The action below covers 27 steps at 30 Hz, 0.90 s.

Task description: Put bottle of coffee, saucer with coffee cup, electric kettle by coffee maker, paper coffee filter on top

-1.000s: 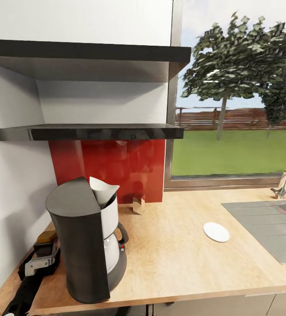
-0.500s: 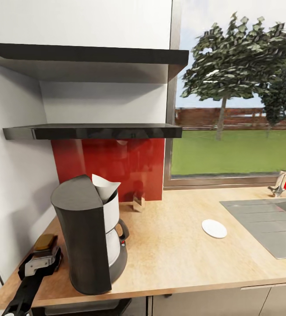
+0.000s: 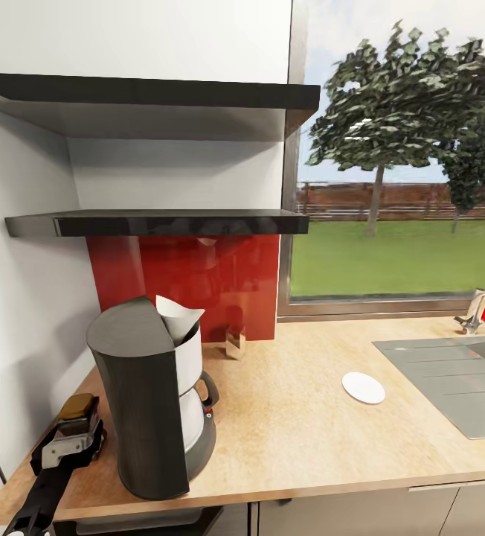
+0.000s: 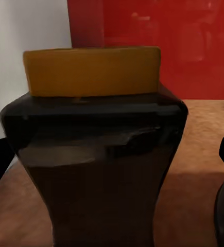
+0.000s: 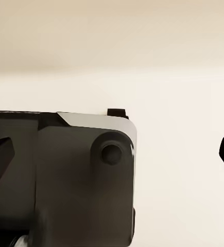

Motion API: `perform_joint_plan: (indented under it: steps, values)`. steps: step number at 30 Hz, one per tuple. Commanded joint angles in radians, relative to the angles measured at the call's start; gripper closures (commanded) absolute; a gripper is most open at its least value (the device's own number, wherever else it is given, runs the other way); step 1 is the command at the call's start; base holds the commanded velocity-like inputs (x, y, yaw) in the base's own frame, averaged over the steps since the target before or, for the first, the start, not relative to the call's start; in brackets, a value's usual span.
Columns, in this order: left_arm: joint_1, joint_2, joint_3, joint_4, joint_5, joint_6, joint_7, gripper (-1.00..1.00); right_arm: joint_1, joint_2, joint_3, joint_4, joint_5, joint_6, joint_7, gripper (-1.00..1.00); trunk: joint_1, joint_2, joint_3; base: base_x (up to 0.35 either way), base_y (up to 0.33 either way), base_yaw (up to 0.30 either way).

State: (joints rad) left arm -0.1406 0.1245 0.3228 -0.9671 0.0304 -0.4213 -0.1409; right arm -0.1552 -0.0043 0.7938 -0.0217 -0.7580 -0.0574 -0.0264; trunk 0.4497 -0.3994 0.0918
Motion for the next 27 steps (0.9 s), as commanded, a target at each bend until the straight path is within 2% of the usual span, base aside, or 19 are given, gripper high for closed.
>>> perform_joint_plan:
  steps: [1, 6, 16, 27]
  values:
    - [0.000, 0.000, 0.002, 0.001, 0.003, -0.002, -0.008, -1.00, 0.000, 0.000, 0.008, -0.001, -0.009, -0.001, -0.003, -1.00, 0.000, -0.001, 0.000, 0.000, 0.000, 0.000]
    - [0.000, 0.000, 0.002, 0.001, 0.003, -0.002, -0.008, -1.00, 0.000, 0.000, 0.009, -0.001, -0.008, -0.001, -0.003, -1.00, 0.000, -0.001, 0.000, -0.090, 0.000, 0.000]
    - [0.000, 0.000, 0.002, 0.001, 0.003, -0.002, -0.008, -1.00, 0.000, 0.000, 0.008, -0.001, -0.009, -0.001, -0.003, -1.00, 0.000, -0.001, 0.000, -0.316, -0.005, 0.000]
    - [0.000, -0.003, 0.001, 0.001, 0.003, -0.002, -0.008, -1.00, 0.000, 0.001, 0.009, -0.002, -0.009, -0.001, -0.003, -1.00, 0.000, -0.001, 0.000, -0.288, -0.147, 0.000]
